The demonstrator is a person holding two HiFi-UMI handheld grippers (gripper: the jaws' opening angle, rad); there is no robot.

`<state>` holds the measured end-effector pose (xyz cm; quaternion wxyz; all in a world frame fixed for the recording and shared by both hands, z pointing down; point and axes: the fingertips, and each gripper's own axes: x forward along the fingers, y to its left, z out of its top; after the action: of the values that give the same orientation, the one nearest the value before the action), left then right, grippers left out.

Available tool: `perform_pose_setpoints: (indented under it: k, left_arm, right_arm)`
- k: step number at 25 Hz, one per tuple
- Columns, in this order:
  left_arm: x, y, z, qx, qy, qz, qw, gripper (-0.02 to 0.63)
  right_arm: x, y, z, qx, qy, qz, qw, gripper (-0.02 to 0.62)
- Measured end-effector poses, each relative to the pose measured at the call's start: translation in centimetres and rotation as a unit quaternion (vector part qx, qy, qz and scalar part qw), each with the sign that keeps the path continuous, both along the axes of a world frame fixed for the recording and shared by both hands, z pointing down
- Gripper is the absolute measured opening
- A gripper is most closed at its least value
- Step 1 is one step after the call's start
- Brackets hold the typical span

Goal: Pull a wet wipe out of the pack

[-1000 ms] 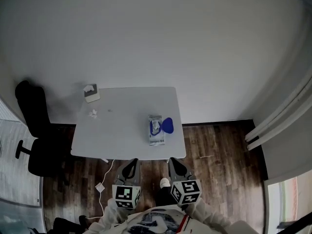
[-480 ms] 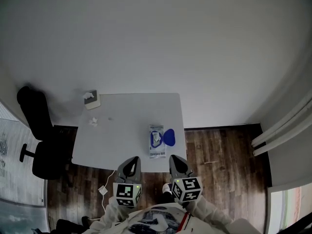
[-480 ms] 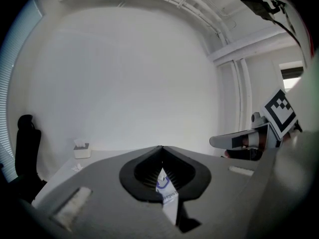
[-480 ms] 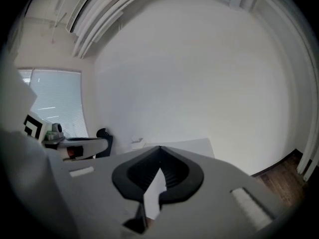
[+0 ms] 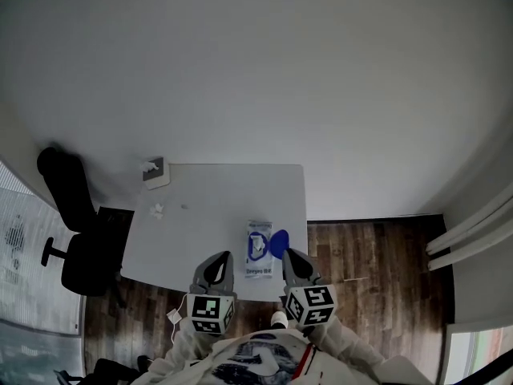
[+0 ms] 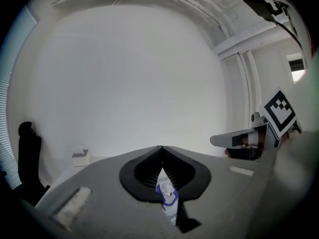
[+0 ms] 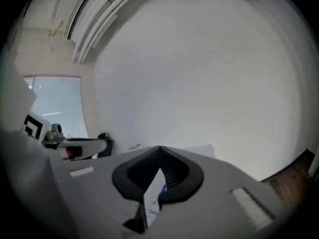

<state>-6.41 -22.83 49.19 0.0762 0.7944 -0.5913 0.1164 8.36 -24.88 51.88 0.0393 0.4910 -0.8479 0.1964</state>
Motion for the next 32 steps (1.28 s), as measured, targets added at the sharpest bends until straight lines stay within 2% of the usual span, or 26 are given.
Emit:
perform_pose_setpoints:
  k: [6,12,20,32]
  left_arm:
    - [-0.8,-1.4,0.0,-0.008,-0.012,-0.022,0.9997,0.005]
    - [-1.2,-2.1,0.9,-0.015,-0.007,-0.021,0.9996,0.005]
    - [-2.6,-4.8,2.1,-0.021,0.001,0.012,0.9997,0.005]
    - [-8.2,-8.6,3.2,-0.035,0.028,0.076,0.9961,0.005]
  right_arm:
    - [0.0,-2.1,0.6,-0.01,-0.015,-0.009,1.0,0.006]
    - [-0.6,-2.5,1.8,-0.024,-0.009,-0.01,1.0,0.006]
    - [-1.3,-4.4,2.5,-0.038,0.007,0.029,0.999,0.006]
    - [-7.3,-5.9,2.8,-0.052,0.031,0.086,0.994,0.006]
